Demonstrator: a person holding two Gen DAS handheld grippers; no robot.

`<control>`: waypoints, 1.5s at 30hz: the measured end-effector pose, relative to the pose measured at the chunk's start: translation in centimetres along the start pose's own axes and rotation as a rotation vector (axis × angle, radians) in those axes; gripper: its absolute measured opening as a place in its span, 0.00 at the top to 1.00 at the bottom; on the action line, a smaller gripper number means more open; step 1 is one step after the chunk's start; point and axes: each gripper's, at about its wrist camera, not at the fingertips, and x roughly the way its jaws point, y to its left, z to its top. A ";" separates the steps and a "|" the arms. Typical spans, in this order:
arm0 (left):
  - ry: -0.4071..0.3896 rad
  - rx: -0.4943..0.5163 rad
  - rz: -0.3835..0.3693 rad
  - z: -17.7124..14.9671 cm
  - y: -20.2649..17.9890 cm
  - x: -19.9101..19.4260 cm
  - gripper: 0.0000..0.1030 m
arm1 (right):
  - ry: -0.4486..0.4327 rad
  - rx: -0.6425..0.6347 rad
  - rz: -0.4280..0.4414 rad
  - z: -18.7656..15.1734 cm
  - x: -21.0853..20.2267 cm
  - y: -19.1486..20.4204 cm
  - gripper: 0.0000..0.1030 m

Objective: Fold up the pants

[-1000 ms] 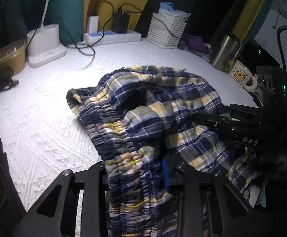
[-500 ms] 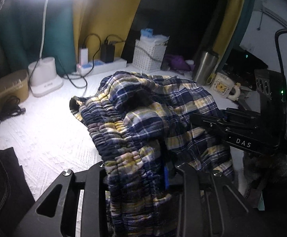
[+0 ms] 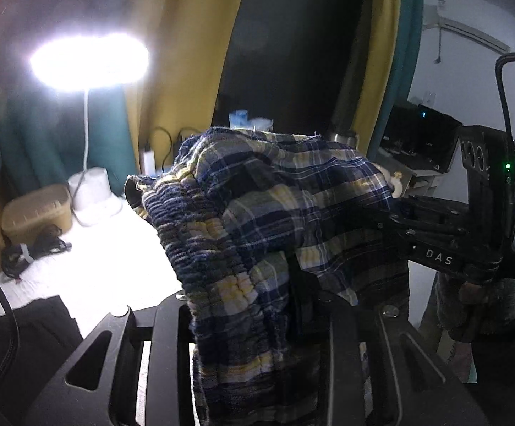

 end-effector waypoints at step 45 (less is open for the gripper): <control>0.034 -0.097 0.156 -6.2 11.3 -8.7 0.72 | 0.048 -0.012 0.103 -0.1 4.1 16.2 0.79</control>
